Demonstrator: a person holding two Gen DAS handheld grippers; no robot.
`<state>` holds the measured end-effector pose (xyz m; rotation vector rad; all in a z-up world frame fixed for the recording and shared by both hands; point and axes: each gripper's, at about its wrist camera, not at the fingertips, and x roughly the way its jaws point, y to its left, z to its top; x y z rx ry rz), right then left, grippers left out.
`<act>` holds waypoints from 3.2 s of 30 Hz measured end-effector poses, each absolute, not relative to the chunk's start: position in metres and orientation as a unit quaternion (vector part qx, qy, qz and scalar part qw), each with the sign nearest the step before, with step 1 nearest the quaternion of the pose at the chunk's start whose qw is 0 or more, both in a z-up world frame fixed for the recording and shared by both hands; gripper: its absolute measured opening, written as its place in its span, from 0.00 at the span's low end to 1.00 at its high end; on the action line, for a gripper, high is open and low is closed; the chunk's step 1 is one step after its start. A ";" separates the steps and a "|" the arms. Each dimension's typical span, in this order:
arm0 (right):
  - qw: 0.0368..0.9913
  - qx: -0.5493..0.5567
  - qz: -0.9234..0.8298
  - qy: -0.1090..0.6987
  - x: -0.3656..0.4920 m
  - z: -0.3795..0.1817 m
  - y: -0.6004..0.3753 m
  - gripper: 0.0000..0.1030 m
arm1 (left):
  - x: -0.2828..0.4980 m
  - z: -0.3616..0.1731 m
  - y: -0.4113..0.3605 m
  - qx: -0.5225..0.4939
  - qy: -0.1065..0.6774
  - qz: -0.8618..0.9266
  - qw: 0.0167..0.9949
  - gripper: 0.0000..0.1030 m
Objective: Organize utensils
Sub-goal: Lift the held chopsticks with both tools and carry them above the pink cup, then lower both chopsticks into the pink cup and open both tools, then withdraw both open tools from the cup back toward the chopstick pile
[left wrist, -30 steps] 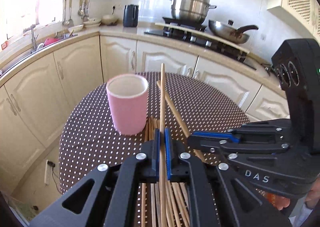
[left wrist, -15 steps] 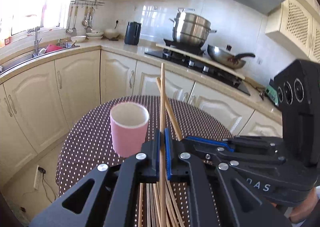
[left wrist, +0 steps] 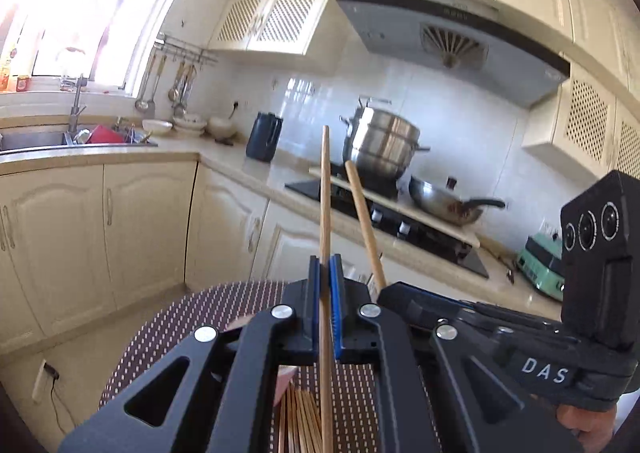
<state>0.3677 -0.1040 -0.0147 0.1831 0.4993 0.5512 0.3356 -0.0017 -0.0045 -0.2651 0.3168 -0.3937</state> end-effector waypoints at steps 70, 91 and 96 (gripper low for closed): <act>0.972 0.038 0.184 0.144 0.384 -0.108 -0.094 0.40 | 0.366 -0.096 -0.002 -0.059 0.177 -0.116 0.976 0.39; 0.978 0.035 0.161 0.127 0.301 -0.068 -0.111 0.53 | 0.282 -0.054 0.005 -0.049 0.163 -0.117 0.978 0.60; 0.976 0.036 0.156 0.145 0.285 -0.070 -0.114 0.54 | 0.264 -0.053 0.001 -0.036 0.172 -0.119 0.977 0.60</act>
